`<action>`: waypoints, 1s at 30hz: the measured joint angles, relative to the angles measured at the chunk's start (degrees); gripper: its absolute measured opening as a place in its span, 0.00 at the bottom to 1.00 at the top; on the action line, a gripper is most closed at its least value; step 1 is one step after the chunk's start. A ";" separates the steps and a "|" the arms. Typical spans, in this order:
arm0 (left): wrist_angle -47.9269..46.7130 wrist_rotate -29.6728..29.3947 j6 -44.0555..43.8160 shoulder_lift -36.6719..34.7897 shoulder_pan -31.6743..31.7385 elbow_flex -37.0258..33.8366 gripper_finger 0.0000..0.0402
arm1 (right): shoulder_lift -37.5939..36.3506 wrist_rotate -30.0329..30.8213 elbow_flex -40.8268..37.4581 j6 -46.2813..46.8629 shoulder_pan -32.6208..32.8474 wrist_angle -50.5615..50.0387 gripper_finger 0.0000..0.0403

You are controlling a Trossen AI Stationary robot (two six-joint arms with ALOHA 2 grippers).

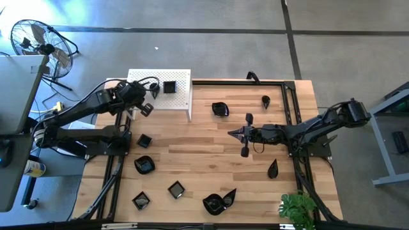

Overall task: Pick & Place Mini shaped plates
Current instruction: Stack the black leaf shaped plate on top of the stacked black leaf shaped plates on the shelf

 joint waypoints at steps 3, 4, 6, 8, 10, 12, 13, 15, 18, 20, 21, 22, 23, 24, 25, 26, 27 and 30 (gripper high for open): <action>-0.48 -0.56 -0.04 -0.44 0.00 0.00 0.00 | 0.00 -0.01 0.00 0.00 0.01 0.00 0.00; -0.99 -0.94 -0.39 -0.47 0.00 0.00 0.00 | 0.00 -0.01 0.00 0.00 0.02 0.00 0.00; -2.33 -1.87 -1.28 -0.47 0.00 0.00 0.00 | 0.00 -0.11 0.00 0.01 0.02 0.00 0.00; -4.05 -2.74 -2.20 -0.47 0.00 0.00 0.00 | 0.00 -0.22 0.00 0.00 0.02 0.00 0.00; -5.07 -3.39 -2.89 -0.47 0.00 0.00 0.00 | 0.00 -0.22 0.00 0.00 0.02 0.00 0.00; -5.89 -3.52 -3.25 -0.47 0.00 0.00 0.00 | 0.00 -0.22 0.00 0.02 0.01 0.00 0.00; -5.98 -3.51 -3.26 -0.47 -0.03 0.00 0.00 | 0.00 -0.22 0.00 0.00 0.01 0.00 0.00; -5.90 -3.46 -3.28 -0.62 -0.11 0.07 0.00 | 0.00 -0.22 0.00 0.00 0.02 0.00 0.00; -6.38 -3.32 -3.26 -1.03 -0.11 1.21 0.00 | 0.00 -0.22 0.00 0.01 0.01 -0.01 0.00; -7.99 -3.53 -3.43 -1.02 -0.11 2.16 0.00 | 0.00 -0.22 0.00 0.00 0.02 0.00 0.00; -8.97 -3.90 -3.48 -0.99 -0.11 2.55 0.00 | 0.00 -0.22 0.00 0.00 0.02 -0.02 0.00; -9.95 -4.75 -3.68 -0.99 -0.11 2.85 0.00 | 0.00 -0.22 0.00 0.02 0.02 -0.02 0.00; -10.95 -5.65 -4.06 -1.01 -0.11 3.01 0.00 | 0.00 -0.22 0.00 0.00 0.02 -0.02 0.00; -12.29 -6.38 -4.71 -1.01 -0.11 3.02 0.00 | 0.00 -0.21 0.00 0.01 0.02 -0.02 0.00; -13.89 -6.78 -5.35 -0.97 -0.10 3.01 0.00 | 0.00 -0.22 0.00 0.00 0.02 -0.02 0.00; -15.22 -7.01 -6.09 -0.93 -0.09 2.87 0.00 | 0.00 -0.21 0.00 0.01 0.02 -0.02 0.00; -16.18 -7.51 -6.68 -0.95 -0.09 2.60 0.00 | 0.00 -0.20 0.00 0.00 0.01 -0.02 0.00; -18.33 -7.85 -8.40 -0.95 -0.09 1.61 0.00 | 0.00 -0.20 0.00 0.00 0.01 -0.02 0.00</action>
